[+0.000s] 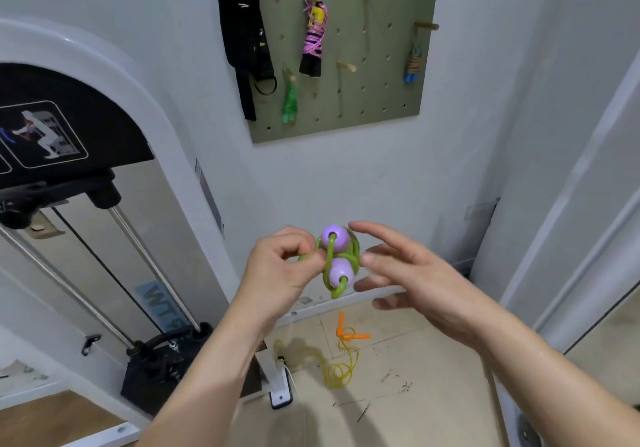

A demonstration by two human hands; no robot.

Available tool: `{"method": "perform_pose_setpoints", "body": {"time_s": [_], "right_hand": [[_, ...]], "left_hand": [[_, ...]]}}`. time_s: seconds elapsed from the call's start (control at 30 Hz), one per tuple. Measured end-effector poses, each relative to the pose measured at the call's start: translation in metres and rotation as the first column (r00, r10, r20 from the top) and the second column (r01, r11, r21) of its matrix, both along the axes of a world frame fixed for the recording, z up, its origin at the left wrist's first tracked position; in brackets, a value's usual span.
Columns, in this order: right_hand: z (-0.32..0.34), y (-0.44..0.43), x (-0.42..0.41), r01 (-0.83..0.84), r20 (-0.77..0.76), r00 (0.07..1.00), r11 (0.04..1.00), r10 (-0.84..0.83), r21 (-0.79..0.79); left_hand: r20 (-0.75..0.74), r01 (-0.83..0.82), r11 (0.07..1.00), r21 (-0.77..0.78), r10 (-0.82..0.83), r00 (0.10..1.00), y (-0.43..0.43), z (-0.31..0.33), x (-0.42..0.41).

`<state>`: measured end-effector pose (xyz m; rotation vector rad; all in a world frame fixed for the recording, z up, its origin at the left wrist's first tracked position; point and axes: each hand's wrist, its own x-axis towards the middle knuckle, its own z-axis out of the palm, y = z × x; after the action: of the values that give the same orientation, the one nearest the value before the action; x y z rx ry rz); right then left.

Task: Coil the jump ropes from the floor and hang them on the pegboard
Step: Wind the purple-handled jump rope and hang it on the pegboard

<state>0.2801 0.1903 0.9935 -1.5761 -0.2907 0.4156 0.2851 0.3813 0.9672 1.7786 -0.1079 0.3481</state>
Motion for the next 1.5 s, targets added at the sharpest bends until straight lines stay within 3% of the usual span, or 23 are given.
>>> {"method": "perform_pose_setpoints", "body": {"time_s": [0.17,0.3,0.47,0.7,0.87,0.93,1.0,1.03,1.1,1.17,1.2,1.27,1.33,1.5], "right_hand": [[0.0,-0.007,0.025,0.041,0.035,0.999,0.999,-0.041,-0.012],[0.011,-0.028,0.054,-0.066,0.013,0.998,0.997,0.066,0.036],[0.019,-0.055,0.09,-0.117,0.135,0.986,0.988,0.103,0.103],[0.009,-0.085,0.14,-0.051,-0.05,0.997,0.975,0.063,0.218],[0.002,-0.091,0.171,0.008,-0.176,0.984,0.979,0.028,0.204],[0.01,-0.093,0.184,-0.023,-0.187,0.981,0.981,0.06,0.195],[0.025,-0.1,0.198,-0.162,-0.147,0.97,0.967,0.192,0.198],[0.036,-0.104,0.206,-0.236,-0.108,0.961,0.96,0.254,0.149],[0.058,-0.11,0.225,-0.316,0.1,0.937,0.934,0.334,-0.166],[0.081,-0.106,0.245,-0.109,0.418,0.835,0.853,0.357,-0.51],[0.093,-0.102,0.254,0.015,0.531,0.783,0.843,0.324,-0.537],[0.116,-0.088,0.267,0.025,0.603,0.775,0.943,0.191,-0.331],[0.132,-0.071,0.279,-0.106,0.534,0.841,0.994,0.09,0.0],[0.168,-0.026,0.307,-0.222,0.421,0.907,0.869,0.017,0.442]], "left_hand": [[-0.012,0.054,0.995,-0.08,-0.056,0.998,-0.027,0.003,0.009],[-0.029,0.113,0.989,-0.095,-0.116,0.993,-0.051,0.016,0.022],[-0.006,0.064,0.992,-0.11,-0.065,0.998,-0.085,0.029,0.053],[-0.017,-0.096,0.987,-0.127,0.095,0.995,-0.134,0.031,0.102],[-0.22,-0.228,0.93,-0.29,0.168,0.961,-0.151,0.02,0.143],[-0.282,-0.213,0.925,-0.314,0.123,0.951,-0.147,0.029,0.159],[-0.281,-0.177,0.946,-0.271,0.099,0.955,-0.141,0.046,0.175],[-0.261,-0.157,0.959,-0.234,0.093,0.961,-0.137,0.056,0.182],[-0.223,-0.112,0.978,-0.178,0.071,0.972,-0.132,0.077,0.195],[-0.202,-0.051,0.987,-0.15,0.02,0.979,-0.127,0.099,0.206],[-0.196,0.0,0.989,-0.15,-0.029,0.98,-0.125,0.111,0.211],[-0.169,0.108,0.978,-0.179,-0.139,0.976,-0.118,0.132,0.221],[-0.085,0.18,0.96,-0.215,-0.202,0.976,-0.107,0.154,0.232],[0.137,0.178,0.977,-0.117,-0.161,0.977,-0.079,0.209,0.261]]}}
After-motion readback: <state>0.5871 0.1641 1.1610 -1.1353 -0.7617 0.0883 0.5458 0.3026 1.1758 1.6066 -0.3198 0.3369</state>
